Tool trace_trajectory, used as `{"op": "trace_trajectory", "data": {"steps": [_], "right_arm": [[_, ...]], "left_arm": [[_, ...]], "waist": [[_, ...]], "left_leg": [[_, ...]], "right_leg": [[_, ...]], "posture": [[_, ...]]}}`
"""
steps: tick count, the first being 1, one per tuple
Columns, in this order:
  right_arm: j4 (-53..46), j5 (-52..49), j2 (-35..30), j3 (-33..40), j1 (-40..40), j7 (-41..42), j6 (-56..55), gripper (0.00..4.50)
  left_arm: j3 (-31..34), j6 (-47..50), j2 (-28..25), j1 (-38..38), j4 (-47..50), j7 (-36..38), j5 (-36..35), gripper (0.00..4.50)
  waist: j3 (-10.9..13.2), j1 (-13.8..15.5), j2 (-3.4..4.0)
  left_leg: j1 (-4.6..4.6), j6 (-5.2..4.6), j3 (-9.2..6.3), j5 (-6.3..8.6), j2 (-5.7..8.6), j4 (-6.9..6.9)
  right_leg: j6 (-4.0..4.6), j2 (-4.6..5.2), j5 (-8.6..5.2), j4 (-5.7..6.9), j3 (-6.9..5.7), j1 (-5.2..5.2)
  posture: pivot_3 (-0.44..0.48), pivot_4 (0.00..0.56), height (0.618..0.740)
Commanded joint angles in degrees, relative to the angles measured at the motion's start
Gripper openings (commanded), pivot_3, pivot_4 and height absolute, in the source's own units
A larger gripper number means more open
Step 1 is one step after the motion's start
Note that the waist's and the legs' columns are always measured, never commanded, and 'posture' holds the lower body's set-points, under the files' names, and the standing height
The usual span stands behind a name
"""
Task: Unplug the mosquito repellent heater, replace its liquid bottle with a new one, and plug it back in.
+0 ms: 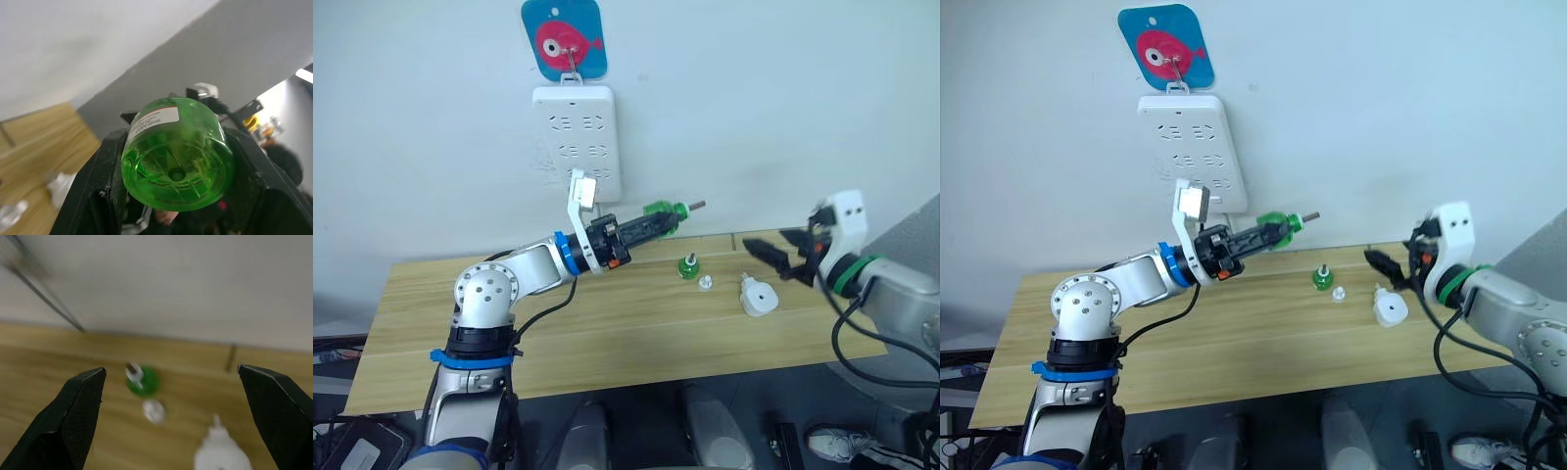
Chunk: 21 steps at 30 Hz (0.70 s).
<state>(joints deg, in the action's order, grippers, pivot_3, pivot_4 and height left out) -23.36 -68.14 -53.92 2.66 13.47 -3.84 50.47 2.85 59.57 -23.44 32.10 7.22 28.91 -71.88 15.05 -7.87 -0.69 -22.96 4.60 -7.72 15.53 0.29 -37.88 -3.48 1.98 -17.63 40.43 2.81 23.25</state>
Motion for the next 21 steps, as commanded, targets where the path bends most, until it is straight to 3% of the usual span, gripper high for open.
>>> {"op": "trace_trajectory", "data": {"steps": [1,7,21], "right_arm": [[0.7,7.4,-3.4,-3.2,1.7,3.0,5.6,4.50],[6.7,16.4,-3.7,-9.1,8.9,8.9,14.0,4.50],[18.1,30.0,6.4,-14.1,18.1,15.1,26.3,4.50]], "left_arm": [[-3.7,-3.9,-4.2,-2.0,5.3,8.5,8.1,2.30],[-7.6,-7.9,-6.4,-5.8,9.7,14.3,15.6,2.30],[-8.4,-9.9,-5.2,-9.3,12.1,16.5,20.4,2.30]], "waist": [[0.0,0.0,0.01],[0.1,0.8,-0.06],[0.2,2.0,-0.09]], "left_leg": [[0.00,-0.01,0.03,0.01,0.00,0.01],[-0.02,-0.22,0.02,0.12,0.01,0.00],[-0.07,-0.36,-0.02,0.20,0.02,0.01]], "right_leg": [[0.00,0.00,0.00,0.00,0.03,0.00],[0.00,0.03,0.00,-0.05,0.04,-0.01],[0.00,0.09,0.00,-0.19,-0.04,-0.02]], "posture": [[-0.168,0.256,0.740],[-0.155,0.281,0.740],[-0.129,0.291,0.740]]}}
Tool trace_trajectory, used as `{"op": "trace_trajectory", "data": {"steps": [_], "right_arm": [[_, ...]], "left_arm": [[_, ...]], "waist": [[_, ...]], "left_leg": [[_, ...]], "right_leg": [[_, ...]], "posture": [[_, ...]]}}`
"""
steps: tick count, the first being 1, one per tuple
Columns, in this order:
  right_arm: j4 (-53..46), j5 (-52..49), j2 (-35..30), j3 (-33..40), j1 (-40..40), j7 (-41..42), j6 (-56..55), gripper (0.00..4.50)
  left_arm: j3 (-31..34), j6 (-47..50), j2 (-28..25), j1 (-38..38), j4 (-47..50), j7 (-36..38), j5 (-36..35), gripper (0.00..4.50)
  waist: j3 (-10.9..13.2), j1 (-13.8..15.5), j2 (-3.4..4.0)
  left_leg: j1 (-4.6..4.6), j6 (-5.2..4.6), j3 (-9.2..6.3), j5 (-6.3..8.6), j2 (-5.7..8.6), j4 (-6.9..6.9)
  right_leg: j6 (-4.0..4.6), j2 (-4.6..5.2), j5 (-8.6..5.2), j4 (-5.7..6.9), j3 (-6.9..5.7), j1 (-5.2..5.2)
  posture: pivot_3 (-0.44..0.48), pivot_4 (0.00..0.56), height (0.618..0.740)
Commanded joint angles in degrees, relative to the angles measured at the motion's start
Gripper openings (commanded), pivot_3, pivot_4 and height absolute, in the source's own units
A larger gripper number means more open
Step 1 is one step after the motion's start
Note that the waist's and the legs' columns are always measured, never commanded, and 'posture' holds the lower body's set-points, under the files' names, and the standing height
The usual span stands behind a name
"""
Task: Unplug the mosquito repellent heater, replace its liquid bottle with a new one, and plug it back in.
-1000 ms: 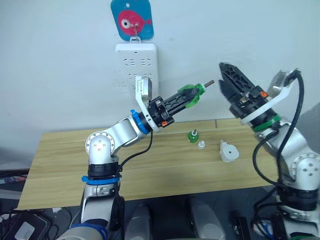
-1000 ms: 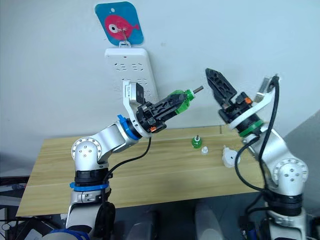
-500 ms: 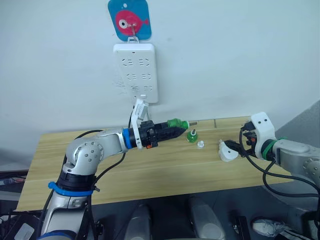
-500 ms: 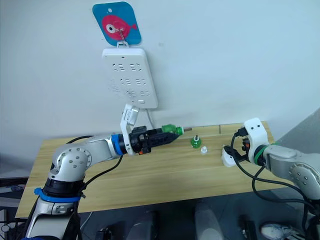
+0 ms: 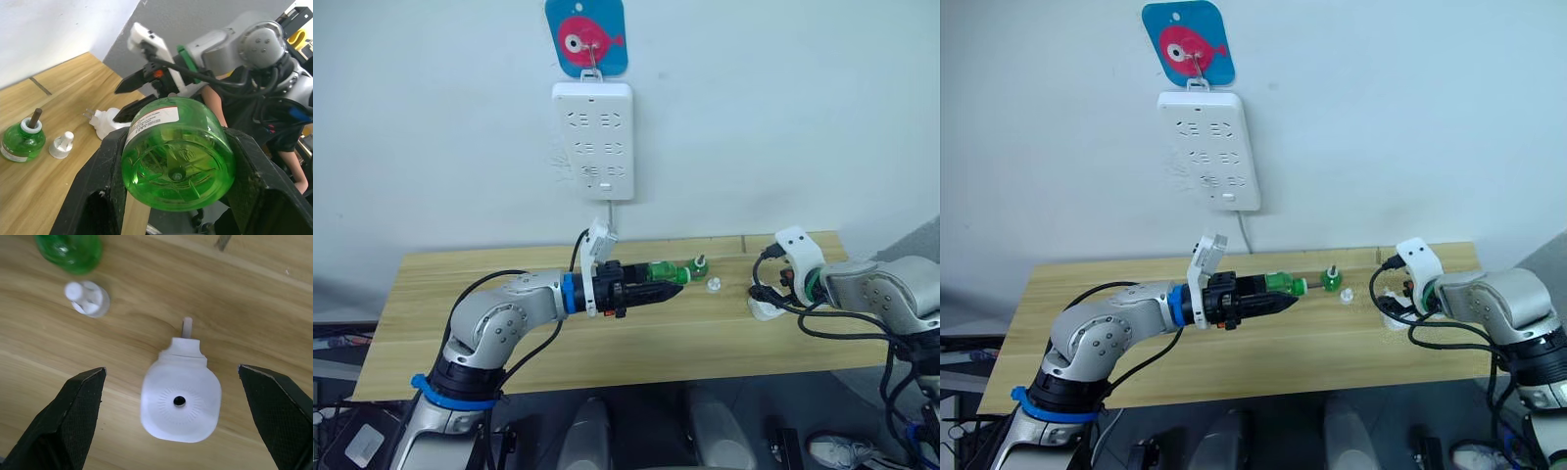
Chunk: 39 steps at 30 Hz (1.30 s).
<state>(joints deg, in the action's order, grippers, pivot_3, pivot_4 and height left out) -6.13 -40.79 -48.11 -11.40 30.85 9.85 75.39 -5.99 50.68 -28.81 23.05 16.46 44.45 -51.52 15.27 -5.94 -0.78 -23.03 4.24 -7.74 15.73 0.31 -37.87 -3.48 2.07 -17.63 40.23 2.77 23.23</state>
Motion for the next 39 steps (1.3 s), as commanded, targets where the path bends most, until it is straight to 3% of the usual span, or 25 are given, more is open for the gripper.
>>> {"op": "trace_trajectory", "data": {"steps": [1,27,30,33,39], "right_arm": [[1.0,3.4,0.9,-0.2,0.8,2.1,1.6,4.50],[7.8,18.9,6.4,-2.9,-0.7,12.2,-2.0,4.50],[8.7,20.7,6.7,-3.4,-0.9,13.0,-3.7,3.89],[8.6,21.6,6.6,-3.2,-1.3,14.0,-4.0,2.96],[5.9,21.9,5.0,-0.3,-2.5,15.9,-3.4,2.97]], "left_arm": [[0.6,-1.0,0.2,-0.4,2.9,1.0,0.2,2.30],[0.6,-1.2,0.3,-1.5,3.7,1.6,1.4,2.30],[0.5,-1.4,0.6,-1.4,3.5,1.6,1.8,2.30],[0.7,-1.4,0.7,-1.5,3.6,1.6,2.1,2.30],[1.3,-1.4,0.4,-1.4,2.8,2.2,2.5,2.30]], "waist": [[0.0,0.1,0.00],[0.0,0.8,0.00],[0.0,0.8,0.00],[0.0,0.8,0.00],[0.0,0.9,0.00]], "left_leg": [[0.00,-0.01,0.00,0.00,0.00,0.00],[0.00,-0.02,0.00,0.01,0.00,0.04],[0.00,-0.02,-0.01,0.01,0.00,0.05],[0.00,-0.02,-0.01,0.01,-0.01,0.05],[-0.01,-0.02,-0.02,0.01,-0.01,0.06]], "right_leg": [[0.00,0.00,0.00,-0.03,-0.01,0.00],[0.00,0.00,0.00,-0.11,-0.01,-0.01],[0.00,0.00,0.00,-0.13,-0.02,-0.01],[0.00,0.01,0.00,-0.14,-0.02,-0.02],[0.00,0.01,0.00,-0.16,-0.04,-0.02]], "posture": [[-0.128,0.291,0.740],[-0.102,0.284,0.740],[-0.102,0.284,0.740],[-0.100,0.284,0.740],[-0.107,0.277,0.740]]}}
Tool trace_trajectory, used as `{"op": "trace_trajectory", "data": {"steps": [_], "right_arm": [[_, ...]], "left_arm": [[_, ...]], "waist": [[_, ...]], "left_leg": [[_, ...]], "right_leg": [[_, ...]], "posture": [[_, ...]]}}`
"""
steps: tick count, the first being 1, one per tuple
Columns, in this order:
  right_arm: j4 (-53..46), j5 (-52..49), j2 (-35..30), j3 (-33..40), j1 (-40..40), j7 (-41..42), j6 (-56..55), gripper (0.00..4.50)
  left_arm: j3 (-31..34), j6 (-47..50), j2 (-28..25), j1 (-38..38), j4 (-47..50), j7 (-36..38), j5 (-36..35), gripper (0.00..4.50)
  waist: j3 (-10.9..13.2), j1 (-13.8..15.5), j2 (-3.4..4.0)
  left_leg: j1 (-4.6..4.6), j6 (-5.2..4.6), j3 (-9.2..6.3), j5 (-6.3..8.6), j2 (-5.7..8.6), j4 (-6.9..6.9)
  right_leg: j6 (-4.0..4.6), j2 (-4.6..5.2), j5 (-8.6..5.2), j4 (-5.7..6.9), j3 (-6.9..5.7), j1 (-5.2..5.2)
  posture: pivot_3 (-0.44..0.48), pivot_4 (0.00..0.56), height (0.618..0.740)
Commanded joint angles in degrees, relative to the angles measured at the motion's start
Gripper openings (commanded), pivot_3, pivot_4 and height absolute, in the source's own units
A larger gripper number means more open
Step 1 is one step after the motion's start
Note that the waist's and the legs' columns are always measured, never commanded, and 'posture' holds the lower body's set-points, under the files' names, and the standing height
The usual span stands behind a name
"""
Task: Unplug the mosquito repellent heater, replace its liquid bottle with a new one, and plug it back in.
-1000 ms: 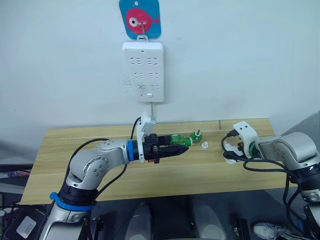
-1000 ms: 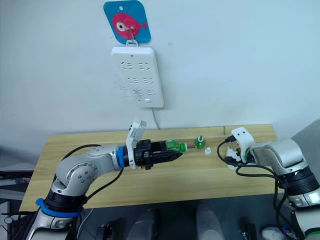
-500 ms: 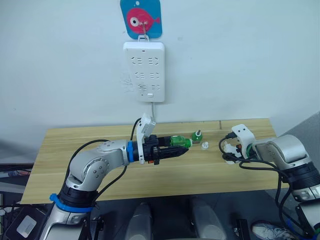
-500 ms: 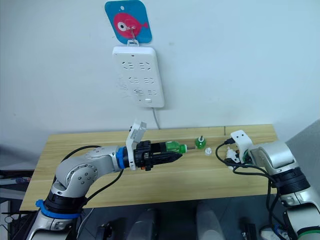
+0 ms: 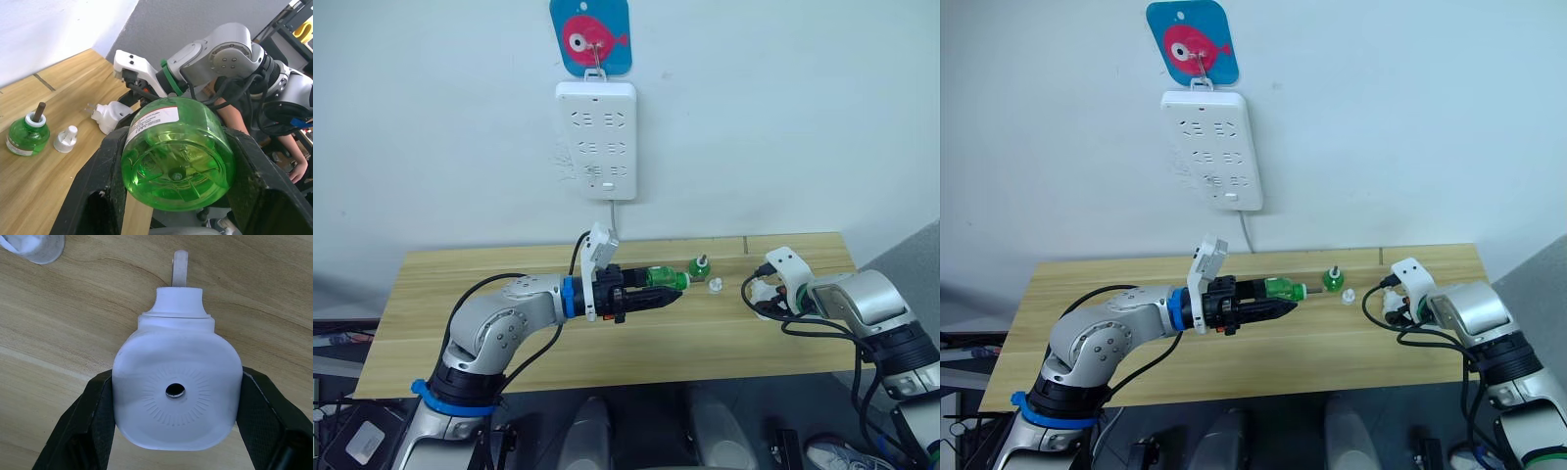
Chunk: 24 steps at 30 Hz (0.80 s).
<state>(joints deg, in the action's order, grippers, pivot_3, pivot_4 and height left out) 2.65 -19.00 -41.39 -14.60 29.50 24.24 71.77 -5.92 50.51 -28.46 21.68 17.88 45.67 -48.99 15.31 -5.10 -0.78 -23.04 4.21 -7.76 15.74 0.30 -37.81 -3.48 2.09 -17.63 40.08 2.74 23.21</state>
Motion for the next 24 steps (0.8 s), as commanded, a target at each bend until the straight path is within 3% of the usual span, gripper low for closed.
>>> {"op": "trace_trajectory", "data": {"steps": [1,8,12,18,24], "right_arm": [[-4.1,-0.7,-2.8,4.4,-1.7,2.4,0.8,2.97],[-12.1,-9.2,-8.6,19.6,-8.0,12.0,0.8,2.97],[-20.6,-21.9,-7.0,31.1,-12.3,21.7,0.5,2.97],[-23.3,-39.9,2.7,43.4,-6.5,17.4,13.1,2.97],[-24.1,-52.7,10.0,47.8,-2.4,7.8,18.3,2.97]], "left_arm": [[1.4,-1.1,-0.2,0.2,1.1,1.2,-0.1,2.30],[4.5,2.4,-1.8,4.0,-2.5,4.3,-3.7,2.30],[6.7,6.8,-3.5,6.9,-4.4,6.7,-7.5,2.30],[7.7,12.5,-6.4,11.7,-7.7,10.3,-10.9,2.30],[8.7,14.7,-5.0,14.1,-8.2,9.1,-13.2,2.30]], "waist": [[0.0,0.1,0.00],[0.0,0.2,0.01],[0.0,0.1,0.01],[0.0,-0.8,0.01],[0.0,-1.0,0.02]], "left_leg": [[0.00,0.00,0.00,0.00,0.00,0.01],[-0.02,0.00,-0.01,0.00,0.02,-0.01],[-0.02,0.00,-0.01,0.00,0.00,0.03],[0.00,0.00,0.00,0.00,-0.02,-0.01],[-0.04,0.01,-0.04,-0.01,0.00,0.03]], "right_leg": [[0.00,0.00,0.00,0.00,0.00,0.00],[-0.01,0.02,0.01,-0.05,-0.05,-0.03],[-0.01,0.01,0.00,-0.09,-0.08,-0.04],[-0.02,0.00,0.01,-0.06,-0.06,-0.06],[-0.02,0.04,0.01,-0.11,-0.11,-0.04]], "posture": [[-0.108,0.272,0.740],[-0.140,0.251,0.740],[-0.160,0.242,0.740],[-0.165,0.228,0.740],[-0.168,0.225,0.740]]}}
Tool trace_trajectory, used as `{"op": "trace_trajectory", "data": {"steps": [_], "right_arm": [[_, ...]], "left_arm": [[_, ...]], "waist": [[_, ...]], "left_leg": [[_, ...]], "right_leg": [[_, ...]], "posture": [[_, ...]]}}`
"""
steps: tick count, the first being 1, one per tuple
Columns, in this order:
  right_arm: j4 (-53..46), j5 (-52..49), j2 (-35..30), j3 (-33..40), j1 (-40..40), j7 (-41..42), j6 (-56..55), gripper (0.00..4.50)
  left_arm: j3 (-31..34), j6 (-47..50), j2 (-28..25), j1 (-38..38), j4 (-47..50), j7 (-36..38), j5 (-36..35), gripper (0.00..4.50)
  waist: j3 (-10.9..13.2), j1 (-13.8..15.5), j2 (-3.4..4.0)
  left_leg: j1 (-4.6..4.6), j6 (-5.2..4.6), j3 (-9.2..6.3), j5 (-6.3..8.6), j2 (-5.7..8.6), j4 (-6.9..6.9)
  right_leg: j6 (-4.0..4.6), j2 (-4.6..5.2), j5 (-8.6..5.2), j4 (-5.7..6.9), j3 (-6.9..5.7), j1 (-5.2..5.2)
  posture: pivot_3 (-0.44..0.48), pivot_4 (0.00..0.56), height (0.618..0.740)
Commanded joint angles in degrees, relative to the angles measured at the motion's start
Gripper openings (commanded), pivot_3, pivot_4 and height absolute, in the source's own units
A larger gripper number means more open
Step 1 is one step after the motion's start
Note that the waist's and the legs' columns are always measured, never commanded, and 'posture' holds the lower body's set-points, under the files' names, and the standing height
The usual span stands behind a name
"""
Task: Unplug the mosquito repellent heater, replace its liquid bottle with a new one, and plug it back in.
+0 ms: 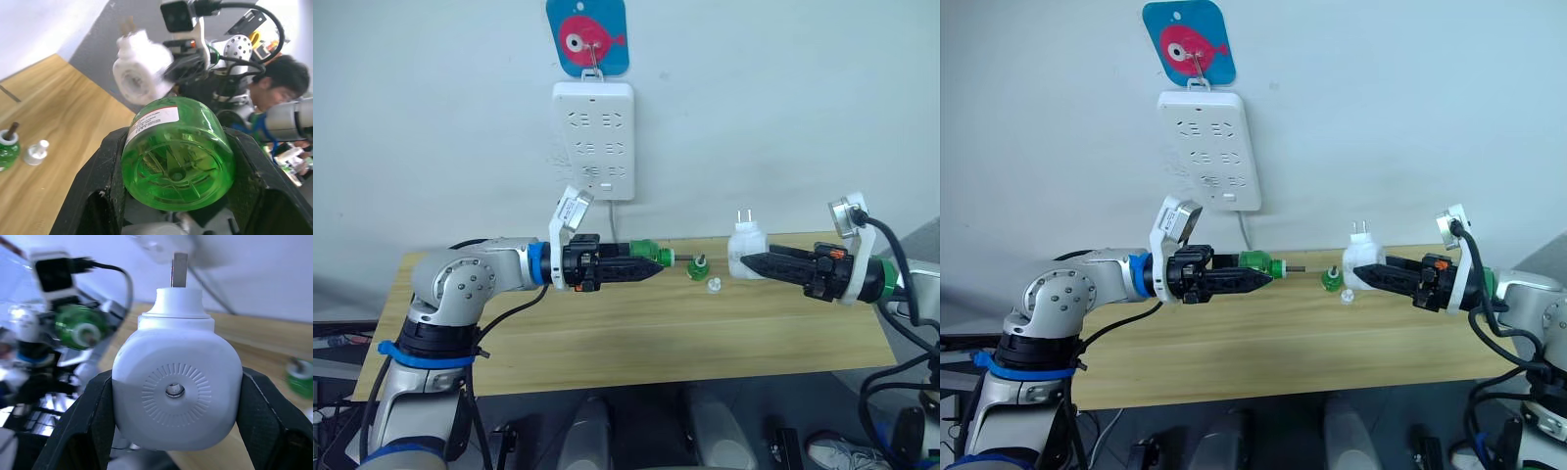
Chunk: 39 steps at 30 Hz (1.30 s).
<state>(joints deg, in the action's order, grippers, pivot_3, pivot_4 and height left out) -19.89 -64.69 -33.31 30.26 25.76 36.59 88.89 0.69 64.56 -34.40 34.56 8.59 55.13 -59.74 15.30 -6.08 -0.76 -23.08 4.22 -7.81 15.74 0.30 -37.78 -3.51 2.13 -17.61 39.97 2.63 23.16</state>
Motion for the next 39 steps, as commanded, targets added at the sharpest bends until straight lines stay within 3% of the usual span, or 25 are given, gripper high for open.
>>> {"op": "trace_trajectory", "data": {"steps": [1,5,9,15,23,39], "right_arm": [[-1.5,-10.1,3.2,3.1,1.7,-7.0,0.7,2.97],[-1.2,-22.4,3.7,0.2,1.0,-17.2,-4.1,2.97],[-0.4,-33.9,0.3,-4.9,-0.8,-25.7,-11.5,2.97],[-1.9,-45.3,-7.4,-12.0,-3.5,-30.9,-20.3,2.97],[-2.9,-48.3,-13.1,-16.3,-5.4,-30.7,-26.5,2.97],[-4.4,-48.3,-16.0,-20.4,-5.0,-28.2,-30.3,2.97]], "left_arm": [[2.4,1.0,1.4,1.2,1.5,-1.0,-3.0,2.30],[3.1,1.8,2.7,1.2,2.1,-2.8,-4.1,2.30],[3.0,1.8,3.5,1.2,2.2,-3.6,-4.5,2.30],[3.2,1.5,4.6,1.1,2.0,-4.5,-4.9,2.30],[3.9,3.5,4.3,1.1,2.7,-3.6,-7.8,2.30],[2.9,2.8,4.8,0.4,2.2,-3.4,-6.8,2.30]], "waist": [[0.0,-0.1,0.00],[0.0,-0.2,0.01],[0.0,-0.3,0.01],[0.0,-0.4,0.01],[0.0,-0.4,0.00],[0.0,-0.3,0.00]], "left_leg": [[-0.01,0.00,0.02,0.00,0.00,0.00],[0.00,0.01,0.02,0.00,0.00,-0.02],[0.00,0.00,0.03,0.00,-0.01,-0.03],[-0.01,0.00,0.05,0.00,0.00,-0.04],[-0.01,0.00,0.04,0.00,-0.01,-0.04],[-0.01,0.01,0.04,-0.01,-0.01,-0.05]], "right_leg": [[0.00,0.01,0.00,-0.01,0.01,0.00],[0.00,0.03,0.00,0.01,0.01,0.01],[0.00,0.02,0.00,0.01,0.00,0.02],[0.00,0.01,0.00,0.01,0.01,0.02],[0.00,-0.01,0.00,0.01,0.01,0.02],[0.00,0.00,0.00,0.00,0.02,0.02]], "posture": [[-0.167,0.225,0.740],[-0.164,0.223,0.740],[-0.162,0.222,0.740],[-0.161,0.222,0.740],[-0.162,0.222,0.740],[-0.162,0.222,0.740]]}}
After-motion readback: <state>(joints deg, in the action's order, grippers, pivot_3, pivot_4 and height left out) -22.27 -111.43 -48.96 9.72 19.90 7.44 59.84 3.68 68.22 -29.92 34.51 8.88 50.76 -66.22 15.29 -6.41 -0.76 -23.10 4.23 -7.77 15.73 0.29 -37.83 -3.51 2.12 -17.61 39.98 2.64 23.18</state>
